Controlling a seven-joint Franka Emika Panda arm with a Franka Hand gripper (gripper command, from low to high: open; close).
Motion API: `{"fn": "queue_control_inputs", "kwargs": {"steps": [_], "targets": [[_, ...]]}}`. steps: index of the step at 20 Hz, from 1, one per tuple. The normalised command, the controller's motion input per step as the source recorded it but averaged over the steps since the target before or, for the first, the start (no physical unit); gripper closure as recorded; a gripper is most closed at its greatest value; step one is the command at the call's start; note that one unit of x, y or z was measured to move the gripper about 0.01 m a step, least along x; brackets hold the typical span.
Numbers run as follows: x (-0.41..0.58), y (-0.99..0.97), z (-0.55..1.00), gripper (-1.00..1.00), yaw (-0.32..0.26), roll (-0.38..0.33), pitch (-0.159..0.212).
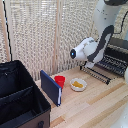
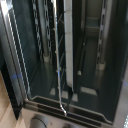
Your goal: Gently stretch your hand towards the oven tray's handle, obtaining a firm grip, and draw it cautiously out of the oven. Transition your grip to the hot dog bowl, gingerly seizing the edge, and elevate it from the surface. Hover the bowl over the tray, delicately lower it, and temper your grip, establishing the bowl's equilibrium.
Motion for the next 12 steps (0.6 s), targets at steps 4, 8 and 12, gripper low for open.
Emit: {"fn": "queue_control_inputs", "kwargs": {"steps": [4,8,12], "targets": [[0.000,-0.58,0.17,-1.00,-0.037,0.111,0.000],[0.014,-0.51,0.12,-1.00,0.000,0.128,0.013],[0.066,-0.51,0.10,-1.00,0.004,0.221,0.024]]}}
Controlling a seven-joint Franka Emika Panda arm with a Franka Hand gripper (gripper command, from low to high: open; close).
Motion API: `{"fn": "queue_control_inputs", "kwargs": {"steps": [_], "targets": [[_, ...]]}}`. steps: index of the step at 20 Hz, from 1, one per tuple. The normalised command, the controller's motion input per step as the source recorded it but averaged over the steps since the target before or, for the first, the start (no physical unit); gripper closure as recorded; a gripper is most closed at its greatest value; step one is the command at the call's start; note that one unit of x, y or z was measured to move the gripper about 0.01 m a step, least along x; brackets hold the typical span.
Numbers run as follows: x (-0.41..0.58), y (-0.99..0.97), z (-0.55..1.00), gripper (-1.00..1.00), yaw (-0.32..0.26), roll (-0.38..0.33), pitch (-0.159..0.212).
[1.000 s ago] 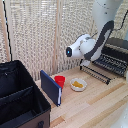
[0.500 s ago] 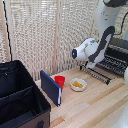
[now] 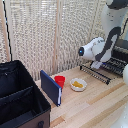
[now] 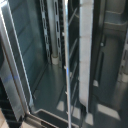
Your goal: Gently stretch your hand towards the oven tray's handle, obtaining a firm grip, and draw it cautiously out of the oven. Transition your grip to the hot dog bowl, gingerly seizing the edge, and elevate it from the surface. Hover the bowl over the tray, delicately lower it, and temper your grip, establishing the bowl's equilibrium.
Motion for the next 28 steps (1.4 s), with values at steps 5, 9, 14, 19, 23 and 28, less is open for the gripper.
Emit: {"fn": "queue_control_inputs", "kwargs": {"steps": [5,9,14,19,23,28], "targets": [[0.181,-0.47,0.03,-1.00,0.022,0.240,0.085],[0.100,-0.27,0.00,1.00,0.007,0.118,0.055],[0.008,-0.11,0.00,1.00,-0.004,0.024,0.004],[0.000,-0.02,0.00,1.00,-0.007,0.000,0.000],[0.002,0.08,-0.01,1.00,-0.018,0.020,0.000],[0.008,0.37,0.00,1.00,-0.044,0.141,0.000]]}}
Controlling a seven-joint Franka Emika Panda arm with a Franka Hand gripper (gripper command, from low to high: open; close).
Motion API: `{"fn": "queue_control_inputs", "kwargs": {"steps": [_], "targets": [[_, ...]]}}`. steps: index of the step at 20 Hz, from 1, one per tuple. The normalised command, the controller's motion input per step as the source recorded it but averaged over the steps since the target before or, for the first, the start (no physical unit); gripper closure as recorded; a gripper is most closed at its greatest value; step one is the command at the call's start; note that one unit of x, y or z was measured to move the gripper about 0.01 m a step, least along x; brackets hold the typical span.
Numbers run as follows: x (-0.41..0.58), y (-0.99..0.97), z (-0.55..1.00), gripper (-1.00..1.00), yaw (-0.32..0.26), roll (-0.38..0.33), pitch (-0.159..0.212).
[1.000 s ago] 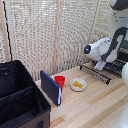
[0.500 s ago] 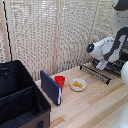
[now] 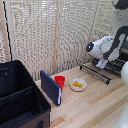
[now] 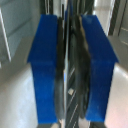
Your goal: Gently stretch your hand towards the oven tray's handle, obtaining a firm grip, and draw it cautiously out of the oven. Transition your grip to the hot dog bowl, gingerly seizing the edge, and elevate it from the surface. Hover the bowl over the tray, delicately lower it, and temper your grip, establishing the bowl's equilibrium.
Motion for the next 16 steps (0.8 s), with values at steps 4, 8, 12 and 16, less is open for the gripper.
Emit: {"fn": "queue_control_inputs", "kwargs": {"steps": [4,8,12,16], "targets": [[0.000,0.82,-0.02,1.00,-0.040,0.128,-0.002],[0.000,0.89,-0.14,1.00,-0.050,0.058,-0.037],[0.000,0.90,-0.05,1.00,-0.071,0.006,-0.072],[0.000,0.82,-0.03,1.00,-0.040,-0.064,-0.003]]}}
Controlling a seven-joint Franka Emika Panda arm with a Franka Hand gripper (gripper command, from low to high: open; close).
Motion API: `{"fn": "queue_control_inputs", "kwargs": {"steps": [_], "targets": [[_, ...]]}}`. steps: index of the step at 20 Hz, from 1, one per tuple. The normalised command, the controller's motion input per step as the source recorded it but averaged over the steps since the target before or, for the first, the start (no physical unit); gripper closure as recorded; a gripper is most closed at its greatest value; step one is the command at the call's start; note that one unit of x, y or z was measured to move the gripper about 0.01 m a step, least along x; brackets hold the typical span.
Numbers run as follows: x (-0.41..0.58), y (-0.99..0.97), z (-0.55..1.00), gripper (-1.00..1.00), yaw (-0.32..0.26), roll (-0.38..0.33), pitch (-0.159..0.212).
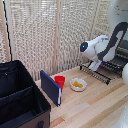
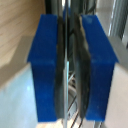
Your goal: Gently stretch your hand towards the oven tray's handle, obtaining a firm grip, and draw it cautiously out of the oven. Transition your grip to the hot dog bowl, gingerly seizing the edge, and elevate it from the surface. Hover the bowl over the tray, delicately lower it, and temper your grip, establishing the bowl's equilibrium.
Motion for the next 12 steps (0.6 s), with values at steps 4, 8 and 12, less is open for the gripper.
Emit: {"fn": "queue_control_inputs", "kwargs": {"steps": [4,8,12], "targets": [[0.094,0.39,-0.05,-1.00,0.017,-0.017,0.022],[0.082,0.00,-0.03,-1.00,0.030,0.036,0.000],[0.204,0.00,-0.02,-1.00,0.015,0.080,0.039]]}}
